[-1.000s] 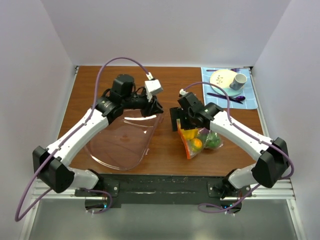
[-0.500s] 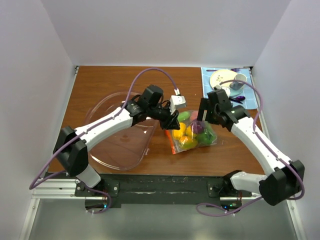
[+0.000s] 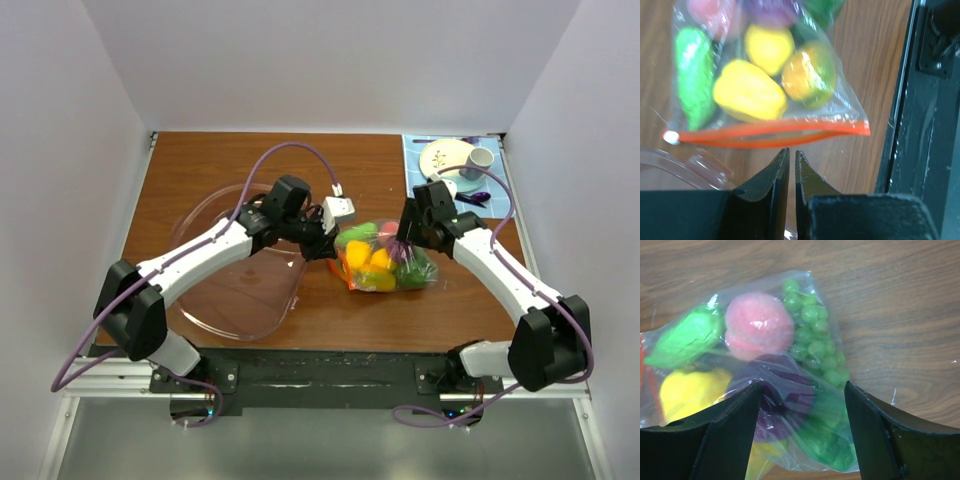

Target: Open the zip-top bag and remove the fake food

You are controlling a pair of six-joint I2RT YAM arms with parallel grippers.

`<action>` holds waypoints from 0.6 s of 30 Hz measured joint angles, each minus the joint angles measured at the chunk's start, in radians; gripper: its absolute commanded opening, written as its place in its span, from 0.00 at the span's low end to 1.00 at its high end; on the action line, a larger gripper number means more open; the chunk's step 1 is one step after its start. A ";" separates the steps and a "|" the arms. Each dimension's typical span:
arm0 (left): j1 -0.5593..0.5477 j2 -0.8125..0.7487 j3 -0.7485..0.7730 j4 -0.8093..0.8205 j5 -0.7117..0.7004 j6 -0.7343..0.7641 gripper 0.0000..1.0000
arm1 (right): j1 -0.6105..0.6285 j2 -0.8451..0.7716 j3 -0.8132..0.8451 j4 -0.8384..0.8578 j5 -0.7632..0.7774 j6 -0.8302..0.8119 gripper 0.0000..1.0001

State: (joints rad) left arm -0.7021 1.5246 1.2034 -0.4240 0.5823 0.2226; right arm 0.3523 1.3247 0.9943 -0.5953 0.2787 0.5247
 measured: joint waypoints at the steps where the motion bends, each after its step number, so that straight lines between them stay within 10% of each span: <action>1: -0.002 0.003 -0.006 -0.019 -0.003 0.008 0.13 | -0.008 0.005 -0.004 0.004 0.000 0.000 0.69; 18: -0.053 0.138 -0.032 -0.040 -0.041 0.055 0.23 | -0.011 0.036 -0.116 -0.085 -0.032 -0.002 0.75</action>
State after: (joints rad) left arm -0.7547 1.6627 1.1713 -0.4637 0.5415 0.2775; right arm 0.3412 1.3605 0.8783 -0.6804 0.2470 0.5228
